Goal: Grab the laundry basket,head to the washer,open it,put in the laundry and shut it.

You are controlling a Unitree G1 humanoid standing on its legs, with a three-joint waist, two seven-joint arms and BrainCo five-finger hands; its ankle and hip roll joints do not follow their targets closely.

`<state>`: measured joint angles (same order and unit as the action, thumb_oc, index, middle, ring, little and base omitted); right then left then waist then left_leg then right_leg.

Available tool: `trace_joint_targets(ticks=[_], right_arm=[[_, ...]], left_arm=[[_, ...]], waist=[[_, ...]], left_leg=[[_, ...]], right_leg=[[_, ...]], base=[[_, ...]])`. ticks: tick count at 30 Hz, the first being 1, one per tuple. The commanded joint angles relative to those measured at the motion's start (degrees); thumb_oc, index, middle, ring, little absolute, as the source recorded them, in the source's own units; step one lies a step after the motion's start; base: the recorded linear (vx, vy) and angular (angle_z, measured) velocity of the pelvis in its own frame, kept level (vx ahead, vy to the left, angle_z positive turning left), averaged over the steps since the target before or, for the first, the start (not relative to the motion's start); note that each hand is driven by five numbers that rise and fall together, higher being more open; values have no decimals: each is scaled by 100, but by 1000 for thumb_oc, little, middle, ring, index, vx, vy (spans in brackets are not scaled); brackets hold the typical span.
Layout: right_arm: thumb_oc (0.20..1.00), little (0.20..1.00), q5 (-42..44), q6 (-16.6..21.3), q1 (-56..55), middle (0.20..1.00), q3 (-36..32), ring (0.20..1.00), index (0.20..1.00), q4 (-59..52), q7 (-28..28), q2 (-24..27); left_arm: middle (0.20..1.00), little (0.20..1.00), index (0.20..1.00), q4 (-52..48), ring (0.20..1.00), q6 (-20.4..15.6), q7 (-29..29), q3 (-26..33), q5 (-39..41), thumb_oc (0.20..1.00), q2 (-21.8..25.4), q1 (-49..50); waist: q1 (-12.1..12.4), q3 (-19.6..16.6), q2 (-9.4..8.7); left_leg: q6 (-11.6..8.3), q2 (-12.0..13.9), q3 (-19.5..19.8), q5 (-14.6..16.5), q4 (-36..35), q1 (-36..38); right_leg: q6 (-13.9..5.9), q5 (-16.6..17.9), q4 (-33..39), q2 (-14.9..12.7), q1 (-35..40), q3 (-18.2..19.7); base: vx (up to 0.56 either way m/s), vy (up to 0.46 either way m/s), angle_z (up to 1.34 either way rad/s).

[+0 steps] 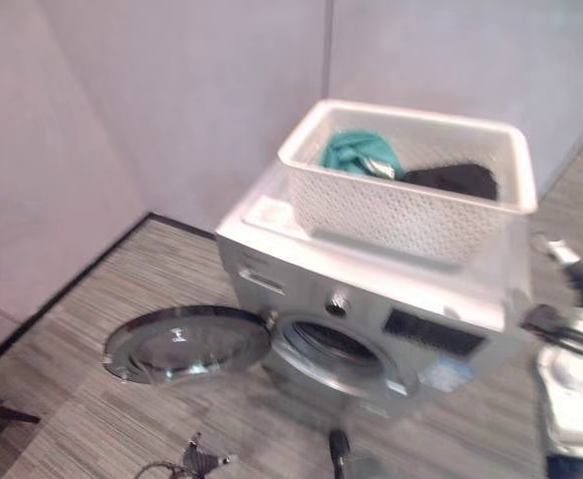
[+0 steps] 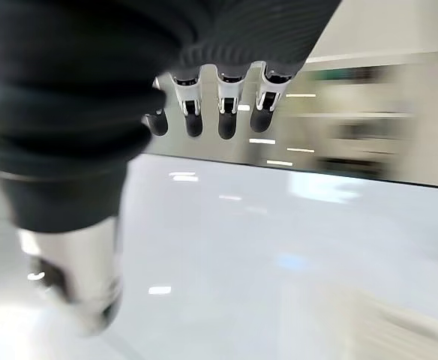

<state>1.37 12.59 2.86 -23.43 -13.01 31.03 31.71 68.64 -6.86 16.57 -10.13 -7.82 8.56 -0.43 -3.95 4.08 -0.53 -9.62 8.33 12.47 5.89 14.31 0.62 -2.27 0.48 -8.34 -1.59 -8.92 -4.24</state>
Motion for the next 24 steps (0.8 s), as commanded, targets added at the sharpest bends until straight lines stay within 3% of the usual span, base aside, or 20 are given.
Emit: trace_joint_targets(ticks=[1,2,3,4,5,6,8,10,11,14,18,24], right_arm=[[1000,1000,-40,354,504,1000,-24,1000,1000,-506,-26,581],[1000,1000,9,358,581,1000,5,1000,1000,-468,-56,763],[1000,1000,22,369,606,1000,16,1000,1000,-437,-55,788],[1000,1000,60,346,636,1000,44,1000,1000,-453,-133,952],[1000,1000,110,284,765,1000,94,1000,1000,-547,-599,1394],[1000,1000,91,257,757,1000,114,1000,1000,-469,-663,1542],[1000,1000,689,61,1025,1000,634,1000,1000,71,-1648,2413],[1000,1000,878,-37,1188,1000,947,1000,1000,443,-2158,3041],[1000,1000,914,-181,1416,1000,1310,1000,1000,833,-2536,3625],[1000,1000,775,-438,3059,1000,3027,1000,1000,2048,-2960,4368],[1000,1000,430,-691,5340,1000,5343,1000,1000,3645,-3279,4439],[1000,1000,317,-810,6524,1000,6413,1000,1000,4869,-3410,3997]], left_arm=[[1000,1000,1000,-129,1000,-42,-80,-254,-54,1000,495,-27],[1000,1000,1000,-131,1000,-40,-91,-259,-51,1000,519,-38],[1000,1000,1000,-132,1000,-38,-93,-254,-49,1000,511,-44],[1000,1000,1000,-124,1000,-40,-116,-237,-24,1000,525,-65],[1000,1000,1000,-19,1000,-75,-223,-193,-6,1000,586,-58],[1000,1000,1000,48,1000,-68,-264,-233,-77,1000,611,-35],[1000,1000,1000,146,1000,-93,-561,-412,-228,1000,702,58],[1000,1000,1000,183,1000,-142,-708,-453,-240,1000,718,120],[1000,1000,1000,199,1000,-164,-820,-489,-215,1000,751,190],[1000,1000,1000,261,1000,-202,-953,-646,-163,1000,823,217],[1000,1000,1000,257,1000,-225,-1041,-562,233,1000,829,270],[1000,1000,1000,252,1000,-240,-1096,-759,425,1000,753,182]], waist=[[196,178,-506],[204,193,-562],[199,191,-551],[214,182,-643],[365,137,-702],[365,84,-651],[395,-100,-546],[421,-112,-537],[438,-140,-561],[547,-177,-638],[574,-204,-675],[598,-148,-703]], left_leg=[[605,-573,-336,-278,1301,-201],[578,-379,-516,-302,1257,-399],[572,-371,-515,-301,1246,-396],[556,-106,-764,-263,885,-503],[412,387,-868,-431,-611,-657],[368,430,-910,-462,-807,-535],[305,451,-1123,-494,-1257,-72],[282,443,-1313,-509,-1380,113],[276,409,-1383,-497,-1465,221],[262,371,-1625,-520,-1636,384],[265,331,-1656,-589,-1799,420],[220,338,-1499,-711,-1923,230]], right_leg=[[-373,440,627,-272,248,222],[-355,391,700,-309,343,124],[-349,393,719,-302,350,120],[-367,333,785,-383,446,32],[-432,106,878,-346,663,125],[-441,79,910,-309,719,121],[-492,166,1050,-344,850,261],[-524,192,1081,-376,878,319],[-554,232,1085,-400,841,393],[-637,341,1142,-460,761,500],[-688,395,1201,-516,712,465],[-711,410,1258,-544,628,248]], base=[[45,-88,52],[31,-105,16],[53,-55,44],[207,-29,66],[247,-13,106],[316,85,33],[183,188,-49],[51,145,-101],[19,138,-78],[-2,113,-49],[2,50,-28],[-32,7,13]])
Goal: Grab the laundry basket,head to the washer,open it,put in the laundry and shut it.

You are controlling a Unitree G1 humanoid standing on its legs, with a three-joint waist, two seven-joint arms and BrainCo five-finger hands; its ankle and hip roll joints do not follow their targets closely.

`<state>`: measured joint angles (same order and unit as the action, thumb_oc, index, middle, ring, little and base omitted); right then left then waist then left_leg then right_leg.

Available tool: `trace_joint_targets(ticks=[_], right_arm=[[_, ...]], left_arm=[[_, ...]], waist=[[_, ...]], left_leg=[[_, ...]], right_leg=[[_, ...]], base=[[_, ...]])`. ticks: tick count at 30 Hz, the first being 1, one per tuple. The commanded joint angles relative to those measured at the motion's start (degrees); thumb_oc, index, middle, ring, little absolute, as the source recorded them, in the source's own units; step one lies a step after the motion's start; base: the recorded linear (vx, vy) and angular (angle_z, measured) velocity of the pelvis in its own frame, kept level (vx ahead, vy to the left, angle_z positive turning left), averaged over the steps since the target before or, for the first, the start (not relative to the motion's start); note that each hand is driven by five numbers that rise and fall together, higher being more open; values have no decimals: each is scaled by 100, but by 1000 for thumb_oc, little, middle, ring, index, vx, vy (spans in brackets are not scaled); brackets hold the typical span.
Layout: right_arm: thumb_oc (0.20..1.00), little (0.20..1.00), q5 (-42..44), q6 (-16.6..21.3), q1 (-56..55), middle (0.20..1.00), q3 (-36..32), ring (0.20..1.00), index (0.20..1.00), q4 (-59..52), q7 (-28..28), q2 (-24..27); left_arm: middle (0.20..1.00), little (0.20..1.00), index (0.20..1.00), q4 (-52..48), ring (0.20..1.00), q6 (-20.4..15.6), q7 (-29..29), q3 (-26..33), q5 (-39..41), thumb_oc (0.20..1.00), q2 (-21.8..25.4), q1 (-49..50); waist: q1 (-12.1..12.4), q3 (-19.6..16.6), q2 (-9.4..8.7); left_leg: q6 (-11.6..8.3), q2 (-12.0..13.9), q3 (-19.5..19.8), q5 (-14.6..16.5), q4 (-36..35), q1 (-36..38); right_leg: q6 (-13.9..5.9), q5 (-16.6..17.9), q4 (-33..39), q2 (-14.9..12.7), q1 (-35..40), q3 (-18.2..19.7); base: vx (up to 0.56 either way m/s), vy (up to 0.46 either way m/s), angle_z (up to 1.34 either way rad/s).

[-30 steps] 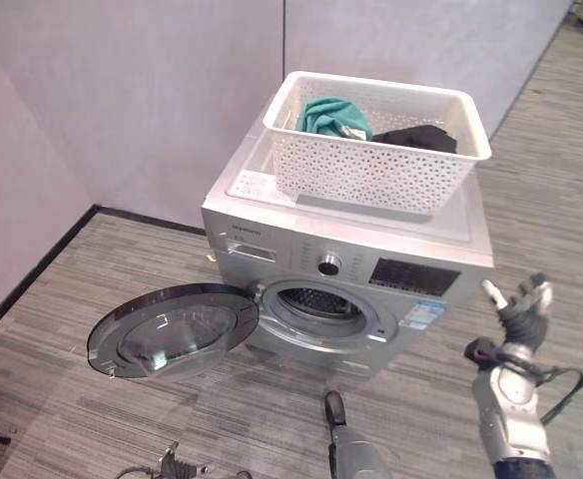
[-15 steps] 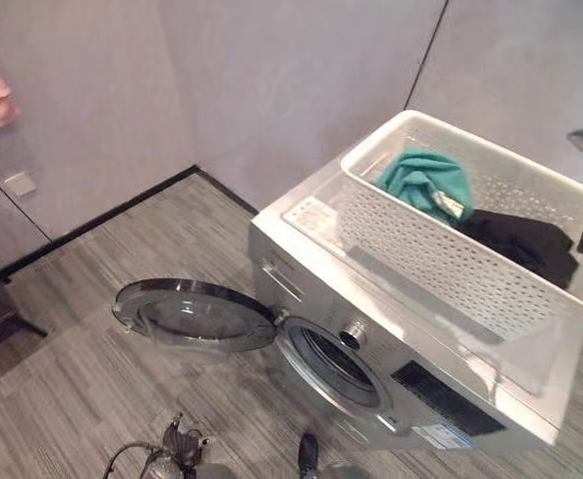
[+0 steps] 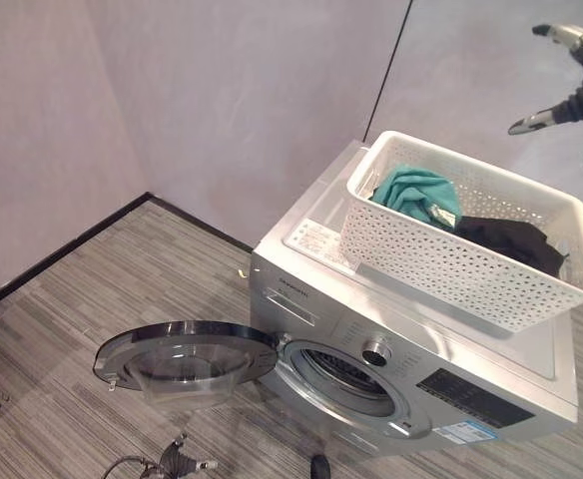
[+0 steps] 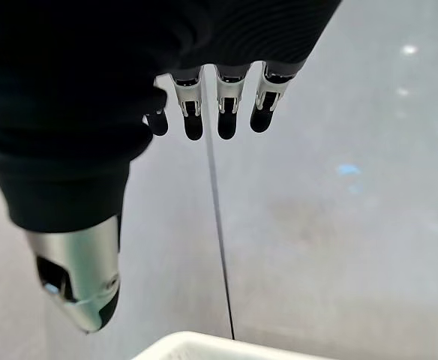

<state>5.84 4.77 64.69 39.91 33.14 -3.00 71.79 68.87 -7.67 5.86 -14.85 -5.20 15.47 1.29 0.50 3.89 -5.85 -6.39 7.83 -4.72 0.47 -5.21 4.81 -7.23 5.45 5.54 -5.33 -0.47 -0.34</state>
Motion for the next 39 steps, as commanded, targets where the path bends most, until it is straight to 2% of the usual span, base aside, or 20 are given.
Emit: trace_joint_targets(ticks=[1,4,9,16,25,33,37,39], right_arm=[[1000,1000,-121,-35,501,1000,190,1000,1000,422,-1,-78],[1000,1000,-214,-85,949,1000,633,1000,1000,821,-84,-302],[1000,1000,-251,-120,1160,1000,959,1000,1000,881,-201,-477],[1000,1000,-214,-88,1320,1000,1212,1000,1000,963,-323,-602],[1000,1000,-560,-180,1617,1000,1619,1000,1000,1684,-388,-939],[1000,1000,-784,-243,1627,1000,1662,1000,1000,2528,-385,-1328],[1000,1000,-782,-269,1529,1000,1723,1000,1000,2697,-582,-1367],[1000,1000,-658,-282,1331,1000,1932,1000,1000,2241,-950,-1206]], left_arm=[[1000,1000,1000,215,1000,-171,-31,-313,193,1000,55,-10],[1000,1000,1000,183,1000,-154,-4,-290,374,1000,56,-80],[1000,1000,1000,239,1000,-155,14,-19,798,1000,57,-130],[1000,1000,1000,404,1000,-135,2,72,882,1000,59,-136],[1000,1000,1000,261,1000,-176,18,-2,1145,1000,64,-265],[1000,1000,1000,250,1000,-218,-96,168,1883,1000,59,-310],[1000,1000,1000,216,1000,-210,-141,55,1889,1000,79,-376],[1000,1000,1000,160,1000,-192,-185,-40,1810,1000,71,-395]], waist=[[159,-104,-172],[183,20,-170],[206,164,-201],[224,238,-214],[299,356,-221],[420,471,-206],[462,528,-181],[481,586,-198]], left_leg=[[-116,392,250,-189,21,-248],[-151,415,347,-267,21,-472],[-199,457,427,-372,21,-715],[-227,487,468,-425,21,-851],[-245,496,610,-511,21,-1116],[-243,490,781,-619,21,-1400],[-242,478,910,-664,21,-1541],[-239,469,994,-684,21,-1606]], right_leg=[[-216,-79,-122,-175,-250,-176],[-213,-49,-117,-176,-397,-292],[-203,-18,-113,-175,-542,-427],[-207,2,-122,-179,-624,-508],[-192,19,-126,-169,-804,-616],[-151,5,-129,-138,-985,-659],[-118,-36,-157,-132,-1031,-746],[-106,-70,-164,-123,-1038,-795]], base=[[-99,-11,25],[-111,-13,24],[-68,-16,14],[-11,0,5],[-3,-4,5],[14,-13,2],[44,-26,31],[57,-20,23]])
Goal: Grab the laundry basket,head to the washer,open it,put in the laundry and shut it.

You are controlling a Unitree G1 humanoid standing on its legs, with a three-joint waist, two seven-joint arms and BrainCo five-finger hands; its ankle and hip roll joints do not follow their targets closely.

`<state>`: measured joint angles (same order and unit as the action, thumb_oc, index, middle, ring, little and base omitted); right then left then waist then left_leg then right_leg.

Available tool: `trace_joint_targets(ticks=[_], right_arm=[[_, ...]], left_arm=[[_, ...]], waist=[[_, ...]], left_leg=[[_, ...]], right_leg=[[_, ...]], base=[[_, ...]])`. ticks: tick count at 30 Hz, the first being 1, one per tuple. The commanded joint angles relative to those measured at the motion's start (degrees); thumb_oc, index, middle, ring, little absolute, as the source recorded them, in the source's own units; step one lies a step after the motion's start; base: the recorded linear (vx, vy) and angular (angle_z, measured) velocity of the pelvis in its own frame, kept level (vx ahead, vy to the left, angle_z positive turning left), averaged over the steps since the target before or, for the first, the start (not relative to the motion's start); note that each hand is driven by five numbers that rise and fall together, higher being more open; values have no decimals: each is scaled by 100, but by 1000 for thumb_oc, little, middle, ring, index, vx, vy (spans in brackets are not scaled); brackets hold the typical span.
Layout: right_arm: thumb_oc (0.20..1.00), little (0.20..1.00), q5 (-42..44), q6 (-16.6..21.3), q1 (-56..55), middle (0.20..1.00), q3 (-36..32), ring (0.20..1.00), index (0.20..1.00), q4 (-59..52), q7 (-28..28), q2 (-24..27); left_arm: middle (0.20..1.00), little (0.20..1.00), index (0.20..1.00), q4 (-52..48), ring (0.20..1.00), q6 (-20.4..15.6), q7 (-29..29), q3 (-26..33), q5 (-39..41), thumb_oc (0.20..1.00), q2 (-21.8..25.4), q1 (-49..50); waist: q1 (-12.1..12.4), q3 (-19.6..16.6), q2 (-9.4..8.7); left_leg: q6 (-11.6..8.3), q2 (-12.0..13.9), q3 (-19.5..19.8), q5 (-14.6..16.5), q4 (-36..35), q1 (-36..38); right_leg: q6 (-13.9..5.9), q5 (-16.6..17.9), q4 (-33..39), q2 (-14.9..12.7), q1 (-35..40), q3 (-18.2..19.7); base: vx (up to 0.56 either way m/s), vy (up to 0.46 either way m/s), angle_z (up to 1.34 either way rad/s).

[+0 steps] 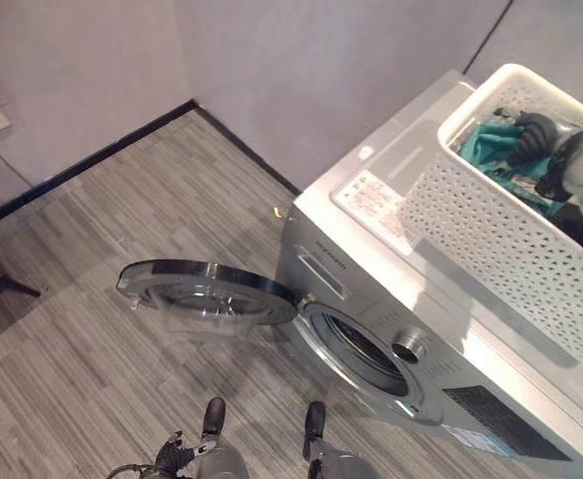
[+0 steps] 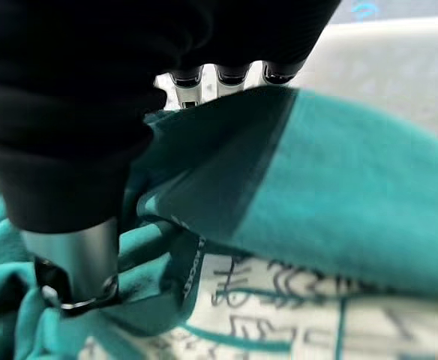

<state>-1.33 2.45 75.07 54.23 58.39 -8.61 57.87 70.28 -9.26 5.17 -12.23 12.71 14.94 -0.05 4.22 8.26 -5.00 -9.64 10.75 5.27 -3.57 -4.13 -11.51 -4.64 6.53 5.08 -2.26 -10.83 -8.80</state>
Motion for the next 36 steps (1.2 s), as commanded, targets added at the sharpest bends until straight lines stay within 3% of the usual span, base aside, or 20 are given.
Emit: trace_joint_targets(ticks=[1,5,6,7,15,24,31,36], right_arm=[[1000,1000,61,-54,294,1000,500,1000,1000,-290,-392,191],[1000,1000,446,-4,116,1000,933,1000,1000,-1227,-899,568],[705,705,540,22,96,705,975,705,705,-1305,-949,615],[200,200,601,47,79,200,971,200,200,-1310,-950,635],[200,200,966,170,36,200,751,200,200,-1287,-834,779],[200,200,1521,214,210,200,-480,200,200,-636,-34,889],[200,200,2701,499,264,200,-1866,200,200,-914,837,998],[200,200,2570,646,65,200,-2547,200,200,-1470,1541,976]], left_arm=[[1000,1000,1000,19,1000,-33,-116,-303,20,1000,123,-262],[1000,1000,1000,-38,1000,-55,-170,-390,-78,1000,97,-326],[1000,1000,1000,-63,1000,-64,-175,-407,-80,1000,92,-351],[1000,1000,1000,-72,1000,-70,-176,-429,-90,1000,82,-372],[1000,1000,1000,-98,1000,-123,-125,-548,-227,1000,64,-428],[1000,1000,1000,276,1000,-35,-57,-448,-403,1000,80,-447],[1000,1000,1000,552,1000,16,9,-310,-588,1000,83,-340],[1000,1000,1000,570,1000,60,88,-256,-662,1000,13,-307]], waist=[[110,148,-280],[91,203,-316],[92,205,-319],[89,205,-314],[62,119,-279],[-64,-93,-249],[-196,-406,-221],[-253,-522,-181]], left_leg=[[86,177,-4,-280,-87,26],[64,156,14,-276,-87,-4],[63,149,20,-271,-87,-5],[63,143,15,-269,-87,-1],[88,98,-20,-200,-87,119],[137,29,-111,-38,-87,433],[200,-50,-176,152,-87,747],[249,-89,-211,244,-87,862]], right_leg=[[-366,-178,-118,-429,-2,50],[-372,-178,-110,-442,-14,15],[-373,-181,-108,-449,-7,17],[-377,-176,-104,-454,-4,21],[-409,-185,-95,-512,100,12],[-442,-219,-99,-573,319,78],[-458,-274,-94,-618,589,152],[-474,-282,-98,-641,667,176]], base=[[42,-10,18],[9,-1,5],[0,0,0],[0,0,0],[1,6,0],[21,32,-1],[46,32,0],[27,44,-4]])
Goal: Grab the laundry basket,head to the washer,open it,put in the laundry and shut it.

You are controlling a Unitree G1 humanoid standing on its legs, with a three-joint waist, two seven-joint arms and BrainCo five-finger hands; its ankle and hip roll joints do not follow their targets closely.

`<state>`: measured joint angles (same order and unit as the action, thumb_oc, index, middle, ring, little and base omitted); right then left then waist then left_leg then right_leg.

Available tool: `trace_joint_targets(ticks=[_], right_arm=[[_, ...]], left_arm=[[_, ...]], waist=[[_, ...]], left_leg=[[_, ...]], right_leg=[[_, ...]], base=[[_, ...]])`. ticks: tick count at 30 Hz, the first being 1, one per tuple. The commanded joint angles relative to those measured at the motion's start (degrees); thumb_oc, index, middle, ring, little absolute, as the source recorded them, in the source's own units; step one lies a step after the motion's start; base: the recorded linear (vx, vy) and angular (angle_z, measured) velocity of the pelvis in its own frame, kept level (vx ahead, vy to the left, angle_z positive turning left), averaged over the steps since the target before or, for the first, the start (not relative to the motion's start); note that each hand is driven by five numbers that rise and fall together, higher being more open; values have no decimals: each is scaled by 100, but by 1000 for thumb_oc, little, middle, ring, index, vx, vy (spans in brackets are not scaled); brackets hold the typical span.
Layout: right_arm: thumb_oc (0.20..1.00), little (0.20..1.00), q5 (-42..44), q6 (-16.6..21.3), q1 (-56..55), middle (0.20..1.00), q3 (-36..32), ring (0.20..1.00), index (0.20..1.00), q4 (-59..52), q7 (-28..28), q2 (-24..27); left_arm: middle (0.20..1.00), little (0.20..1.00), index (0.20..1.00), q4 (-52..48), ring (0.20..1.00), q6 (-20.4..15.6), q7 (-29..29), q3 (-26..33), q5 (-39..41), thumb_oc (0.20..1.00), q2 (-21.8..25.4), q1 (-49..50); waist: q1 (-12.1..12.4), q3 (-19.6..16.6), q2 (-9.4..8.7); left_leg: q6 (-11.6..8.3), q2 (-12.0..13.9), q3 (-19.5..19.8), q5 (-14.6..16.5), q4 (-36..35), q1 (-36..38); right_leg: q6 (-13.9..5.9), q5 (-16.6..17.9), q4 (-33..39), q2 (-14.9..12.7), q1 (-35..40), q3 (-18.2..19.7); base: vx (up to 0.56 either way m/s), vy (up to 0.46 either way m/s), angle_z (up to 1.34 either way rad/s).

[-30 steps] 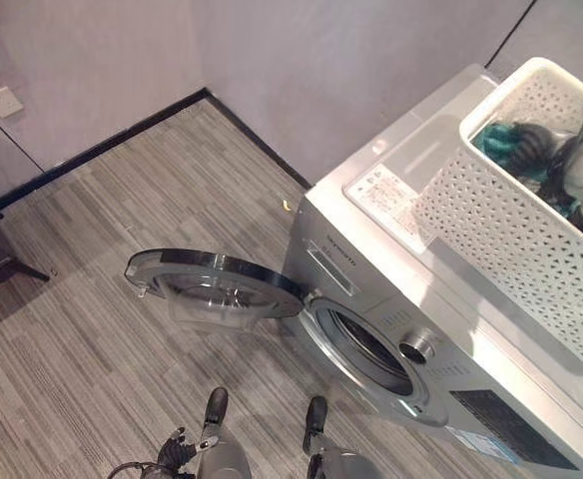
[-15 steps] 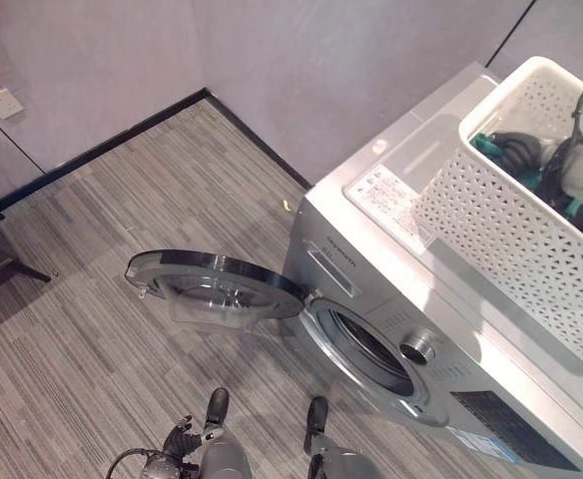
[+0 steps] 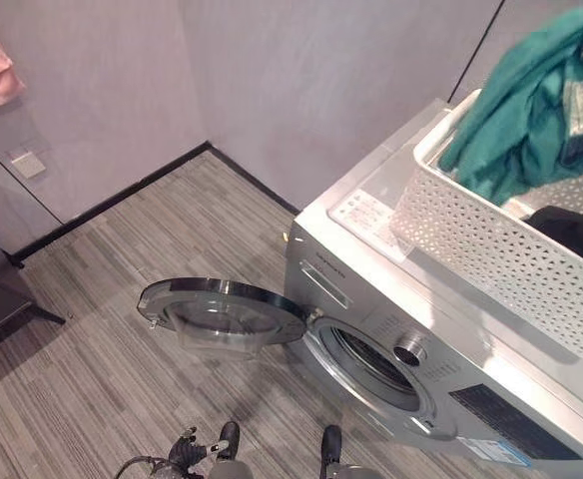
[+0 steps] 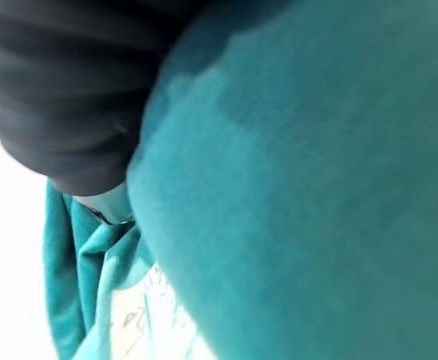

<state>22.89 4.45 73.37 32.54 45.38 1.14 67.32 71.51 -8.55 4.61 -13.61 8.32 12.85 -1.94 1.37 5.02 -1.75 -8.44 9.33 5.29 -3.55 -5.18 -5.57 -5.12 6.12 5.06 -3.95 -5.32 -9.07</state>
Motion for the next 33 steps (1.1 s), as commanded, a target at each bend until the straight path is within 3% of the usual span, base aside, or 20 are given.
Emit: trace_joint_targets(ticks=[1,7,9,13,18,23,24,28,31,33], right_arm=[[200,200,67,471,58,200,-650,200,200,-328,791,-1],[200,200,-542,478,-487,200,-1434,200,200,-880,1538,-41],[200,200,-1030,413,-790,200,-1904,200,200,-985,2076,-11],[200,200,-1531,223,-869,200,-2129,200,200,-989,2501,170],[200,200,-2101,-7,-1124,200,-2398,200,200,-1224,2798,441],[200,200,-2616,-189,-1900,200,-3127,200,200,-1702,3078,696],[200,200,-3055,-335,-2529,200,-3671,200,200,-2075,3181,798],[200,200,-3230,-370,-3714,200,-4808,200,200,-2627,3255,804],[200,200,-3312,-392,-4440,200,-5473,200,200,-3014,3225,646],[200,200,-3324,-411,-5225,200,-6276,200,200,-3392,3298,402]], left_arm=[[1000,1000,1000,450,1000,2,171,-130,-265,1000,208,-118],[1000,1000,1000,403,1000,31,290,-149,-396,1000,164,-86],[1000,1000,1000,373,1000,40,391,-182,-485,1000,133,-79],[1000,1000,1000,353,1000,48,483,-231,-591,1000,118,-68],[1000,1000,1000,348,1000,75,551,-227,-683,1000,106,-76],[1000,1000,1000,365,1000,90,563,-195,-820,1000,46,-69],[1000,1000,1000,355,1000,101,558,-143,-920,1000,14,-65],[1000,1000,1000,368,1000,103,504,-102,-1068,1000,-29,-21],[1000,1000,1000,378,1000,116,464,-89,-1135,1000,-15,-1],[1000,1000,1000,388,1000,136,436,-63,-1214,1000,-20,21]], waist=[[23,-224,-507],[23,-296,-486],[47,-317,-458],[62,-320,-464],[45,-309,-466],[-24,-319,-427],[-79,-318,-406],[-212,-322,-402],[-245,-328,-425],[-342,-327,-432]], left_leg=[[143,45,-226,272,18,301],[226,-36,-250,376,18,386],[299,-125,-276,448,18,451],[355,-215,-286,490,18,474],[416,-316,-293,534,18,484],[480,-436,-296,579,18,491],[520,-508,-306,611,18,500],[601,-656,-367,682,18,526],[646,-736,-417,720,18,548],[703,-841,-506,770,18,596]], right_leg=[[-433,-240,-93,-479,139,215],[-472,-218,-88,-515,176,260],[-509,-182,-84,-571,184,306],[-550,-141,-81,-648,196,330],[-607,-94,-76,-740,190,337],[-666,-45,-76,-844,207,309],[-700,-16,-89,-907,204,301],[-774,84,-119,-1028,153,360],[-818,140,-137,-1097,125,396],[-877,214,-182,-1194,80,453]], base=[[24,56,-7],[15,47,-6],[24,86,1],[10,62,-3],[4,67,-6],[9,79,-1],[6,103,0],[-1,117,0],[-2,100,-15],[0,133,-21]])
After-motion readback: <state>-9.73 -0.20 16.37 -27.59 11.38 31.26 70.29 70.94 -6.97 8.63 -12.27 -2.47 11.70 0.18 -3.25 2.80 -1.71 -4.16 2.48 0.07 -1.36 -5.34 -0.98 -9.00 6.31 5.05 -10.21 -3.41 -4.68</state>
